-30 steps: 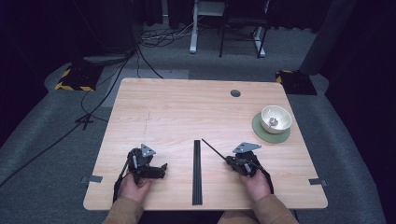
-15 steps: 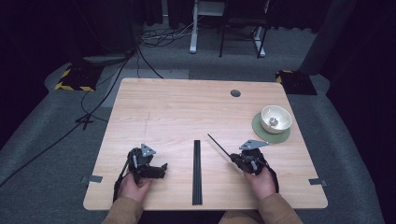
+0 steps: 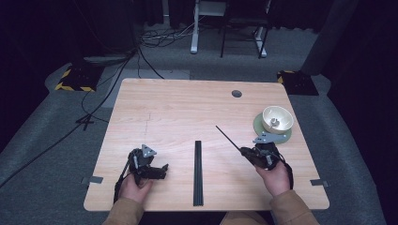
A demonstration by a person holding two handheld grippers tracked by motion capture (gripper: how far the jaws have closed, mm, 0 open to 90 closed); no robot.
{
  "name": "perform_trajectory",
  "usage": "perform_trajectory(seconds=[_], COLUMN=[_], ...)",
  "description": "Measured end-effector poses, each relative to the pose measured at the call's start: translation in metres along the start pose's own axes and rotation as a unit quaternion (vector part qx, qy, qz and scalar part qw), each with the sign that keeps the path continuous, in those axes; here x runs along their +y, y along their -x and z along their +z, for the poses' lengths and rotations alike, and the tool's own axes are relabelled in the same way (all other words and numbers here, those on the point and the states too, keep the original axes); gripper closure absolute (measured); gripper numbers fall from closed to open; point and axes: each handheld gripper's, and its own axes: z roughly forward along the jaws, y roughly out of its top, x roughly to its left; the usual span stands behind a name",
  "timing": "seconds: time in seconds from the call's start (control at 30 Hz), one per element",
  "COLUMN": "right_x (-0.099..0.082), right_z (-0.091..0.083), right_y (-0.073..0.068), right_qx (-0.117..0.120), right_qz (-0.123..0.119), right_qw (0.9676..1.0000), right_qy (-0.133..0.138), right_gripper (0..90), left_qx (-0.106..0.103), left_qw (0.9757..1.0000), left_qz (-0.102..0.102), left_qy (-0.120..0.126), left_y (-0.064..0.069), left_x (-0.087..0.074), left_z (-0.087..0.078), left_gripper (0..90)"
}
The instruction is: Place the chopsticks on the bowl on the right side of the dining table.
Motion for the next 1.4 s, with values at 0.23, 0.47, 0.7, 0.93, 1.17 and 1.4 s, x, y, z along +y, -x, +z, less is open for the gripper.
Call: perform_trajectory(seconds=[0.23,0.47,0.7,0.93,1.17,1.4], right_x=[0.017,0.031,0.046,0.057,0.064,0.064], right_z=[-0.023,-0.038,-0.053,-0.064,-0.068,-0.066], right_y=[0.013,0.029,0.048,0.07,0.097,0.127], right_qx=[-0.001,-0.014,-0.029,-0.052,-0.072,-0.089], right_qz=[-0.004,-0.007,-0.003,-0.003,0.004,0.017], right_qw=[0.9998,0.9995,0.9989,0.9978,0.9965,0.9951], right_qy=[0.019,0.026,0.037,0.042,0.042,0.04], right_gripper=[85.9,85.8,85.8,85.7,85.5,85.5], left_qx=[0.002,0.002,0.003,0.002,0.002,0.003], left_qw=[1.0,1.0,1.0,1.0,1.0,1.0], left_qz=[0.002,0.002,0.001,0.002,0.001,0.001], left_qy=[-0.001,-0.001,-0.001,-0.001,-0.001,-0.001], left_y=[0.0,0.0,0.0,0.0,0.0,0.0], left_x=[0.0,0.0,0.0,0.0,0.0,0.0], left_z=[0.0,0.0,-0.001,0.0,0.0,0.0], left_gripper=[1.9,1.9,1.9,1.9,1.9,1.9])
